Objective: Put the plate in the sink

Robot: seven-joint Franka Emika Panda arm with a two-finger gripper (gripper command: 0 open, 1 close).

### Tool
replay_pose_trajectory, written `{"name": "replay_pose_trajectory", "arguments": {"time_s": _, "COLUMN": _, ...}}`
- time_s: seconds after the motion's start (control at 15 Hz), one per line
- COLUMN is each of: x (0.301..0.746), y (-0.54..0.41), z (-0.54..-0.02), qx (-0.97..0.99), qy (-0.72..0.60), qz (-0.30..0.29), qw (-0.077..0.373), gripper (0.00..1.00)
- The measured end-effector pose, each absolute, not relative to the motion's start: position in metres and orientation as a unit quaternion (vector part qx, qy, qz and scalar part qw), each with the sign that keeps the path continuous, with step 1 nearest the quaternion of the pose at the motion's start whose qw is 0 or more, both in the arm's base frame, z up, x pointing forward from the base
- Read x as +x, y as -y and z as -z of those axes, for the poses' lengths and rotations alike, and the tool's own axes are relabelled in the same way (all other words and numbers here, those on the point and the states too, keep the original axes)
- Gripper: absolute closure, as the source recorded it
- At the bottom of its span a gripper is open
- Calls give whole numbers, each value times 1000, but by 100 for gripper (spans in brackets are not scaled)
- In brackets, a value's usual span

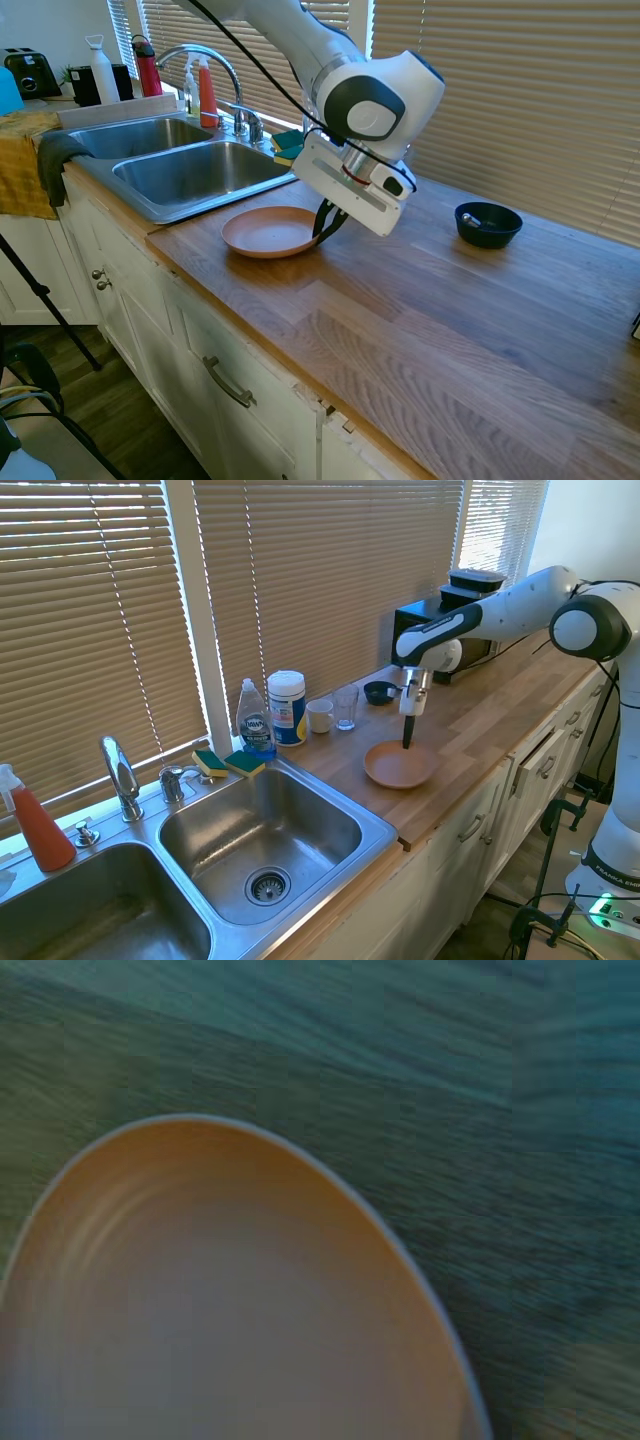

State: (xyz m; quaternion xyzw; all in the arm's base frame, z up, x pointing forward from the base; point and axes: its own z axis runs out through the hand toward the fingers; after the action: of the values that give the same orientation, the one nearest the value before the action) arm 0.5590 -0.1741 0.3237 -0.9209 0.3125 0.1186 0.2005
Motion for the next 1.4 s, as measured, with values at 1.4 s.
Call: {"name": "replay_pose_trajectory", "arguments": {"time_s": 1.4, "x": 665, "y": -152, "z": -422, "qx": -958, "qy": -237, "qz": -46, "qw": 155, "gripper": 100}}
